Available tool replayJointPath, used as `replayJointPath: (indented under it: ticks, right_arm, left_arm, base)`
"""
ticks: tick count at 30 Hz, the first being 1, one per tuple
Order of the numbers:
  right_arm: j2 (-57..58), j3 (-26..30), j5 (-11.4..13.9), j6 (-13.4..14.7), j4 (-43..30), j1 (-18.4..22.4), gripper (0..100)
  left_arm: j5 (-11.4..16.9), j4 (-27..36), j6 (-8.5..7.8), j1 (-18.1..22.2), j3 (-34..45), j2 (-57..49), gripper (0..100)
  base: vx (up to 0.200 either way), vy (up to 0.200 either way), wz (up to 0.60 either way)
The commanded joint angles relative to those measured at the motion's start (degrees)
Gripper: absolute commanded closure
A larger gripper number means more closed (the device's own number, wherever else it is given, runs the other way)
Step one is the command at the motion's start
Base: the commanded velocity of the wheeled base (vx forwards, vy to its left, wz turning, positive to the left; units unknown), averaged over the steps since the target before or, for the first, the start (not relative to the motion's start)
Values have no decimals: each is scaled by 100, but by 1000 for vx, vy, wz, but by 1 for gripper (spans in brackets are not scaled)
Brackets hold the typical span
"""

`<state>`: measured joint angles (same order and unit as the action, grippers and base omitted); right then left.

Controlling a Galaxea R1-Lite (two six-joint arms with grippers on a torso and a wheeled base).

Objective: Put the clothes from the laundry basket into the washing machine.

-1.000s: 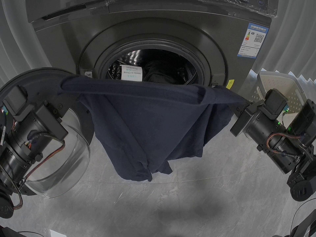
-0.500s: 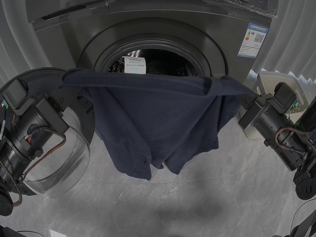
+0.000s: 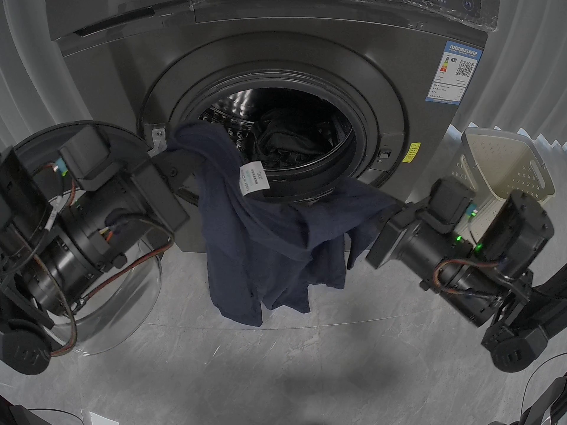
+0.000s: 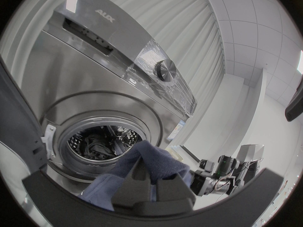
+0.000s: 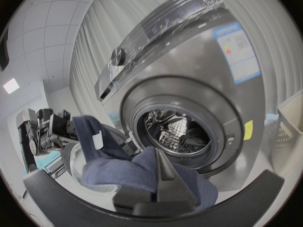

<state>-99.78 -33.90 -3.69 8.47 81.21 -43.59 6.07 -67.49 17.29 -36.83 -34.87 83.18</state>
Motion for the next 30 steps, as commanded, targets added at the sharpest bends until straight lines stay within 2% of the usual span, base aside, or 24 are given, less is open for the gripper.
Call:
replayJointPath:
  ticks: [1, 3, 4, 9, 17, 23, 30]
  right_arm:
    - [-674, -178, 0, 5, 26, -185, 100]
    - [-815, -240, 9, 14, 96, -185, 100]
    - [-850, -213, 18, 23, 114, -185, 0]
    - [-991, 253, 71, -39, 140, -185, 0]
    - [-1421, 261, 79, -56, 123, -44, 0]
    - [-1808, -99, 194, -30, 149, 0, 0]
    - [-2239, -1031, 308, -39, 140, 62, 0]
  left_arm:
    - [8, 25, 3, -228, -302, 436, 100]
    - [17, 25, 3, -281, -442, 498, 100]
    - [17, 25, 3, -299, -477, 507, 100]
    - [8, 16, 3, -307, -627, 559, 100]
    - [-9, 25, 3, -431, -653, 489, 100]
    - [-18, 25, -6, -492, -644, 357, 100]
    - [-1, 25, -6, -580, -548, 199, 100]
  base:
    - [0, 0, 0]
    - [0, 0, 0]
    - [0, 0, 0]
    - [0, 0, 0]
    - [0, 0, 0]
    - [0, 0, 0]
    - [0, 0, 0]
